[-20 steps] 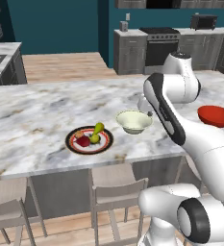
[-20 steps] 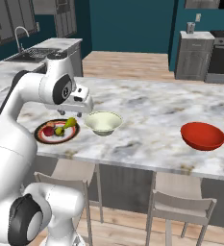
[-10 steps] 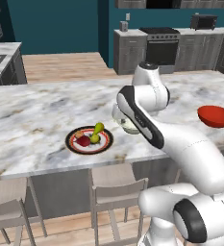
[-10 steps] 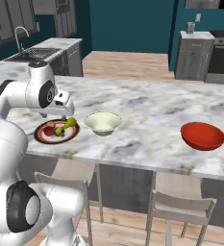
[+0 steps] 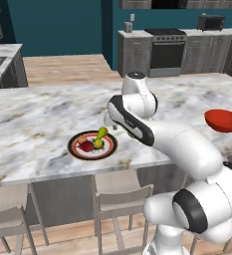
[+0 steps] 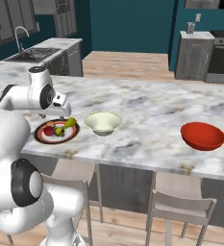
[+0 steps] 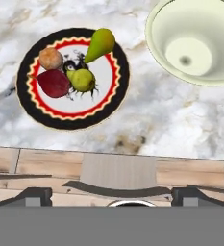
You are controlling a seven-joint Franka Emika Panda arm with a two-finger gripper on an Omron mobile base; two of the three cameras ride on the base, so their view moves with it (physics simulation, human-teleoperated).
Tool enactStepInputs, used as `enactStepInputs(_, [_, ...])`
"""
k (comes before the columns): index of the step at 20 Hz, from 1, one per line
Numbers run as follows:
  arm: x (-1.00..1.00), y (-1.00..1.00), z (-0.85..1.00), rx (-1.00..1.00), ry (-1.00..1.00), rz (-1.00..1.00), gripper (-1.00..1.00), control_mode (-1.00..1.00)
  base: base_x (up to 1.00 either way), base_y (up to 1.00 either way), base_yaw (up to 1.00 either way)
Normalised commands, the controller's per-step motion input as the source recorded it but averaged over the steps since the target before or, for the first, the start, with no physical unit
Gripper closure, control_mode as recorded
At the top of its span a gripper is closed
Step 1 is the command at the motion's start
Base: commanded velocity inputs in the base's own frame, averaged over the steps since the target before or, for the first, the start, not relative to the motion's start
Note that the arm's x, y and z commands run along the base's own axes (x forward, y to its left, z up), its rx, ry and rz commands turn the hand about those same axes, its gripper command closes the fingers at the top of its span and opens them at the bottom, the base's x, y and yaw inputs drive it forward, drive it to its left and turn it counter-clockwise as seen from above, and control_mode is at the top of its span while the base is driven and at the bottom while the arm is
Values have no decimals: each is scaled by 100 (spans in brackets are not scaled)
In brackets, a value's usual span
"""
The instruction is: Take the fruits from the plate on the dining counter and place two fruits in each bowl.
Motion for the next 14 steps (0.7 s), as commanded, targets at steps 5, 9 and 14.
enactStepInputs(5, [18,3,-49,0,0,4,-100,-100,0,0,0])
enactStepInputs(9, [1,25,-44,0,0,2,-100,-100,0,0,0])
enactStepInputs(14, [35,41,-41,0,0,5,-100,-100,0,0,0])
